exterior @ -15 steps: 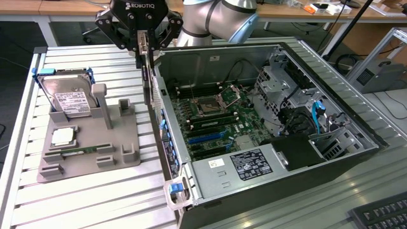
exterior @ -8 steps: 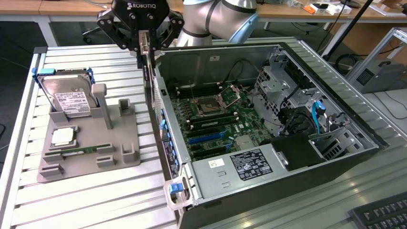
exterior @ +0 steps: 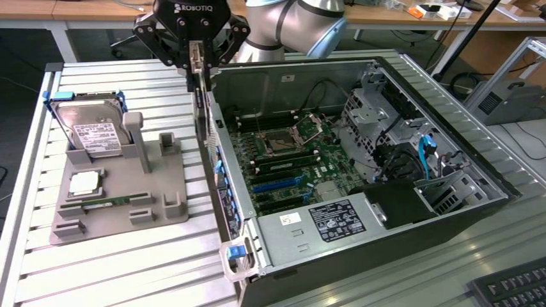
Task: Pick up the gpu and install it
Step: 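Pick up the gpu and move the gpu toward the slot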
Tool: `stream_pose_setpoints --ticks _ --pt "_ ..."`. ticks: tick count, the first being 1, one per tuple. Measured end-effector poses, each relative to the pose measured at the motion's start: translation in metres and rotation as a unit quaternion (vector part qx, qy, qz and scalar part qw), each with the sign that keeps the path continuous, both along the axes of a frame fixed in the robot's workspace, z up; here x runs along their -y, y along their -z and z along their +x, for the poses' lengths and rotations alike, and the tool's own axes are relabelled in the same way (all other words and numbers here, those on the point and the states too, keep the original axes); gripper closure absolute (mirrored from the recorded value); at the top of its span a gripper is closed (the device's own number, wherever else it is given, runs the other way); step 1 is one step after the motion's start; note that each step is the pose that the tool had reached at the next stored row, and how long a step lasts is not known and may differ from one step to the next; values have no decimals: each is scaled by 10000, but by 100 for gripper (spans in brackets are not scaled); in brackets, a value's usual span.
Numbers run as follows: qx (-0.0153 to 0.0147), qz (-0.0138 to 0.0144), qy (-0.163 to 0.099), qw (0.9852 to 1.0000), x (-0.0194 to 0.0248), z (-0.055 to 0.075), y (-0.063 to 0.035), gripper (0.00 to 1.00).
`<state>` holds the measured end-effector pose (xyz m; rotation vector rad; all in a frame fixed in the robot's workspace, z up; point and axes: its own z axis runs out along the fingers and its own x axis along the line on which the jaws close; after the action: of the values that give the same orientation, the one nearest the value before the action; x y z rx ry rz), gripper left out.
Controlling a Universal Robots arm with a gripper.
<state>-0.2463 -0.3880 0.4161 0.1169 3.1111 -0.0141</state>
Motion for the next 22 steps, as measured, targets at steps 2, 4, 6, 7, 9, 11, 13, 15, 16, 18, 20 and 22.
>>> stream_pose_setpoints --ticks 2,4,6,7,9,11,13,15,16,18,20,22 --pt "0 -2 -1 10000 0 12 0 73" --pt "0 -3 0 10000 0 18 1 73" --pt "0 -4 0 10000 0 28 2 73" --pt "0 -4 0 10000 0 32 2 73" --pt "0 -6 0 10000 0 41 3 73" --pt "-1 -7 0 10000 0 52 3 73" --pt "0 -8 0 10000 0 63 4 73" --pt "0 -11 0 10000 0 86 6 73" --pt "0 -12 0 10000 0 94 7 73" --pt "0 -14 0 10000 0 108 8 73" --pt "0 -16 0 10000 0 120 9 73" --pt "0 -18 0 10000 0 131 11 73"
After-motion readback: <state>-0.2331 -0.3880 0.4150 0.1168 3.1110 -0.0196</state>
